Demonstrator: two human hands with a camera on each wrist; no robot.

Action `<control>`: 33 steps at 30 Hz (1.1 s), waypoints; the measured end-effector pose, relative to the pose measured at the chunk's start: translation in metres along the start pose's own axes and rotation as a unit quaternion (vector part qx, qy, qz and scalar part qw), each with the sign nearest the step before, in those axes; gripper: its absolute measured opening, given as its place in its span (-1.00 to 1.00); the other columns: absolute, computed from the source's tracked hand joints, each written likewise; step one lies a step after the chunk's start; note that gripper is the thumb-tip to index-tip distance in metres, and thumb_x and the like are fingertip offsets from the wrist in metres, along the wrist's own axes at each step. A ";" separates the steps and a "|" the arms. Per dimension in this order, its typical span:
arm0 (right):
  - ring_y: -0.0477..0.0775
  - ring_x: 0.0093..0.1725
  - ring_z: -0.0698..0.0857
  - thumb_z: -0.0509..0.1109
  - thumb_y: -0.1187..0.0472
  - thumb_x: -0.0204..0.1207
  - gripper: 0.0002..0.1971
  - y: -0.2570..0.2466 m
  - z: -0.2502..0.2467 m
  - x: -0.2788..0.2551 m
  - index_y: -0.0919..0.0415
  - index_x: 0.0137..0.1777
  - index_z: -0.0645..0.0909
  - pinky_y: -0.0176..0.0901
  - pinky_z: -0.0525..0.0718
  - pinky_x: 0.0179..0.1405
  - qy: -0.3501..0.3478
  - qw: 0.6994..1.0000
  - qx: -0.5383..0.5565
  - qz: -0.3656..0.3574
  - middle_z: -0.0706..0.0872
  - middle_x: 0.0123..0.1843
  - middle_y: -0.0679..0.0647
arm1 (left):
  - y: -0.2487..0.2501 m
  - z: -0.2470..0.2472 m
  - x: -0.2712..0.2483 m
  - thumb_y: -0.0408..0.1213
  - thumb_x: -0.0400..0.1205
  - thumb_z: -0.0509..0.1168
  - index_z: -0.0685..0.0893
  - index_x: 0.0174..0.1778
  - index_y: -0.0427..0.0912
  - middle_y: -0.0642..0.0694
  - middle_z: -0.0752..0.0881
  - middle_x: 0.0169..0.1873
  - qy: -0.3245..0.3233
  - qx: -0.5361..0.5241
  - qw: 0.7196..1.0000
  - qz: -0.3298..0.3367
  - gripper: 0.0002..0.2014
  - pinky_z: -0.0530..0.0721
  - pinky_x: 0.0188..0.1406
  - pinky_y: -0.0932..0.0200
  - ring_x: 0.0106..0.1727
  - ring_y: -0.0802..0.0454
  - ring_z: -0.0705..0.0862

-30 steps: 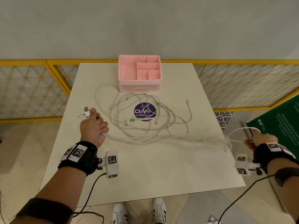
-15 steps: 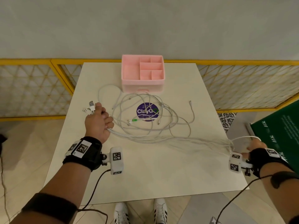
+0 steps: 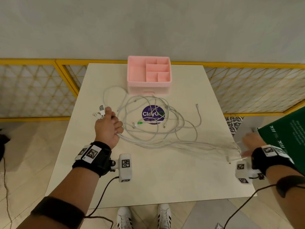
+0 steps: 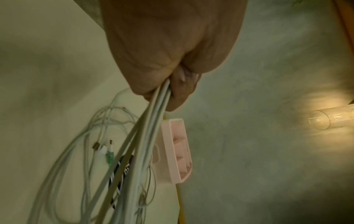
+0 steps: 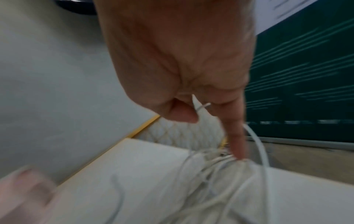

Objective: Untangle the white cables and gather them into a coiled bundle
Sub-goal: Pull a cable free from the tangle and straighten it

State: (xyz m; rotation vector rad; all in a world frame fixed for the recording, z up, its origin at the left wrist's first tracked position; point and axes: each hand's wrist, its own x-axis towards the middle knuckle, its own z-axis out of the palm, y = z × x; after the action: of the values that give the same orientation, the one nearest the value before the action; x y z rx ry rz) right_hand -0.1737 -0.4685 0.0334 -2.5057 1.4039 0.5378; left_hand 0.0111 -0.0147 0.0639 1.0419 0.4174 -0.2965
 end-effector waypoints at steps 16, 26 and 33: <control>-0.20 -0.49 0.48 0.49 0.01 0.57 -0.75 -0.242 0.049 -0.185 0.03 -0.18 0.47 -0.23 0.45 -0.39 -0.160 0.812 0.186 -0.530 0.53 -0.39 -0.08 | -0.022 0.041 -0.025 0.00 0.76 0.27 0.44 -0.38 -0.15 -0.03 0.41 -0.58 -0.025 0.003 1.000 -0.011 -0.56 0.64 -0.43 0.06 -0.58 0.02 0.50; 0.09 -0.25 0.59 0.27 -0.15 0.66 -0.61 -0.176 0.089 -0.113 0.02 -0.34 0.48 -0.08 0.54 -0.24 -0.057 0.887 -0.042 -0.456 0.55 -0.35 -0.06 | -0.034 -0.008 -0.008 -0.15 0.65 0.46 0.60 -0.27 -0.15 0.01 0.38 -0.67 0.083 0.092 0.992 0.017 -0.74 0.61 -0.54 0.14 -0.64 0.06 0.39; 0.11 -0.15 0.67 0.26 -0.15 0.66 -0.69 -0.111 0.079 -0.060 0.00 -0.19 0.62 -0.05 0.64 -0.13 -0.055 0.931 -0.083 -0.351 0.65 -0.23 -0.02 | -0.035 -0.024 0.003 -0.38 0.60 0.44 0.51 -0.36 -0.16 -0.08 0.36 -0.58 0.135 0.123 0.983 0.032 -0.72 0.48 -0.66 0.23 -0.59 0.01 0.32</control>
State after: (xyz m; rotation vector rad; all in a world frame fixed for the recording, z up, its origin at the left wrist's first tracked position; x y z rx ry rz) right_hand -0.1235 -0.3357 -0.0121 -2.8029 0.3625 0.6376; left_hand -0.0060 -0.0098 0.0252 1.3432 0.6013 -0.1505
